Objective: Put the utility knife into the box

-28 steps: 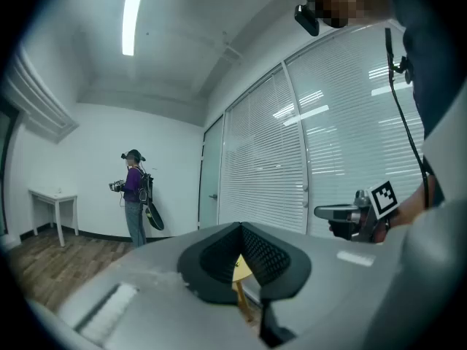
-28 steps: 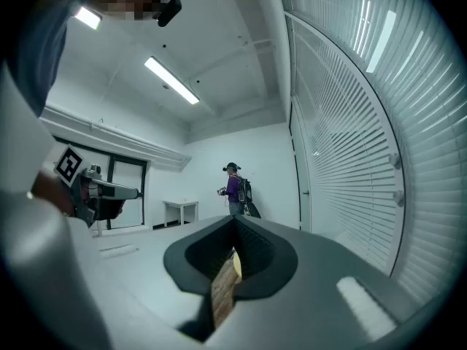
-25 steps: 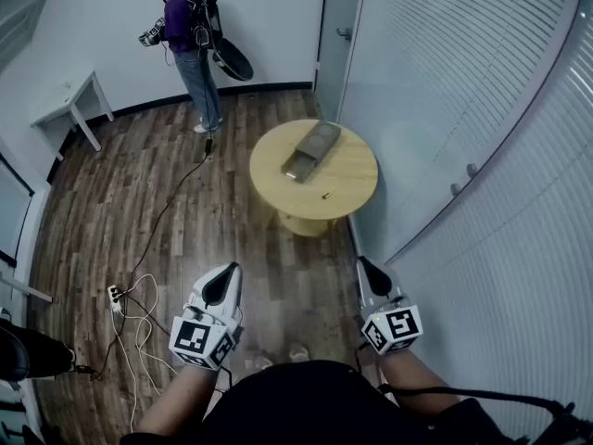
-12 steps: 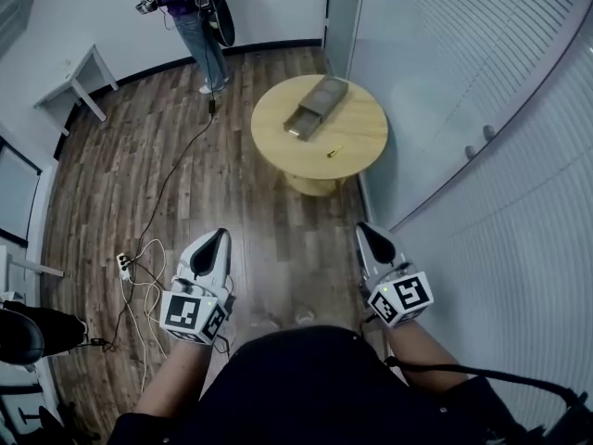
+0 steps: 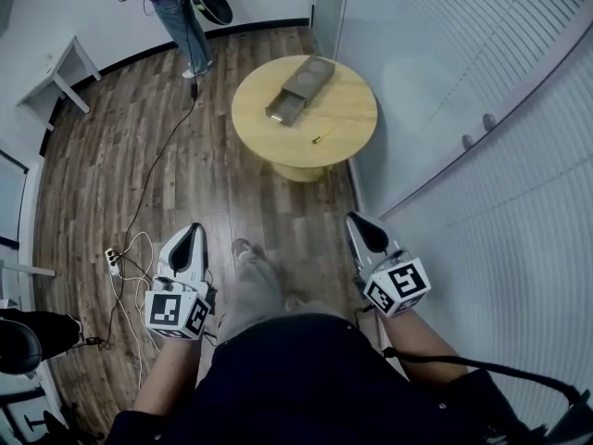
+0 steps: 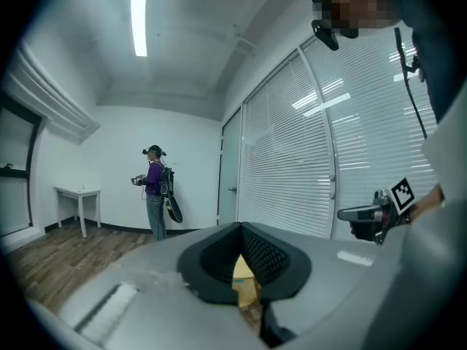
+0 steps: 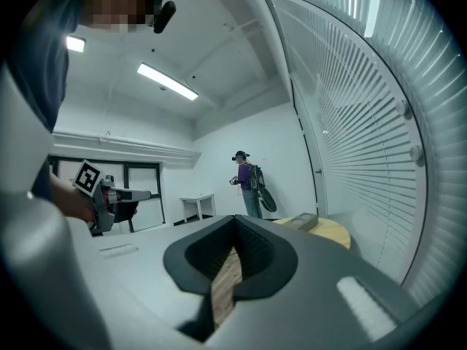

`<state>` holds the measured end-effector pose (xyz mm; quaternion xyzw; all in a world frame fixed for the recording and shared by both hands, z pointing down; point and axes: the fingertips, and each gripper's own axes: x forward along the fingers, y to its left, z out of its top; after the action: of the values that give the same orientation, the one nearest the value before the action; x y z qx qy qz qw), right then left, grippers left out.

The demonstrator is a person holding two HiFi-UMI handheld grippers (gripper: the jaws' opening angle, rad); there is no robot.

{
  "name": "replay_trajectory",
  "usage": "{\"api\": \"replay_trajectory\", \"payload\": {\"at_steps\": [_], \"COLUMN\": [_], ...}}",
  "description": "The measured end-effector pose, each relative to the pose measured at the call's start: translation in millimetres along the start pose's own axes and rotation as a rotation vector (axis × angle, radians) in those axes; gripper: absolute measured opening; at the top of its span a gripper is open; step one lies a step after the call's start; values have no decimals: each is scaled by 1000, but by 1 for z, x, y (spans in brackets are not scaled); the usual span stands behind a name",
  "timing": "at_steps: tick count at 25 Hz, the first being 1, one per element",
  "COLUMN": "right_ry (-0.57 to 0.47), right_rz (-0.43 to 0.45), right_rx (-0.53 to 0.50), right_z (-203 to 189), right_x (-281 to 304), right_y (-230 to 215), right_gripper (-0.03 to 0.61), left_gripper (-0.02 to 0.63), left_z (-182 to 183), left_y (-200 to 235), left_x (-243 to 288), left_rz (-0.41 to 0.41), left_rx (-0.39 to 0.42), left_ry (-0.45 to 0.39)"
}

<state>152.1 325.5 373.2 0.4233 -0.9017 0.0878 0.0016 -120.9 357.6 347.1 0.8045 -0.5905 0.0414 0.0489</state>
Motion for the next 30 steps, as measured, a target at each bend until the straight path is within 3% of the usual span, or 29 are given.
{"api": "replay_trajectory", "payload": {"at_steps": [6,12,18,22,30], "right_ry": [13,39,55,66,94], "right_rz": [-64,-113,-167,-199,-303], "right_rx": [-2,-13,16,16,37], "right_z": [-4,-9,-8,-2,23], "right_x": [32,82,136,176,251], "right_y": [-25,-47,-76,-95,-125], "right_gripper": [6,6,6,6,6], "left_gripper": [3,3,3,3,3], "left_z": [19,33,35,42,82], "left_y": [9,54,86,99,135], "left_x": [45,92,168,225,318], "left_rz": [-91,-113,-195,-277,-442], "left_rx": [38,40,26,-2,24], "left_ry": [-46,-52,-35,-24,-42]}}
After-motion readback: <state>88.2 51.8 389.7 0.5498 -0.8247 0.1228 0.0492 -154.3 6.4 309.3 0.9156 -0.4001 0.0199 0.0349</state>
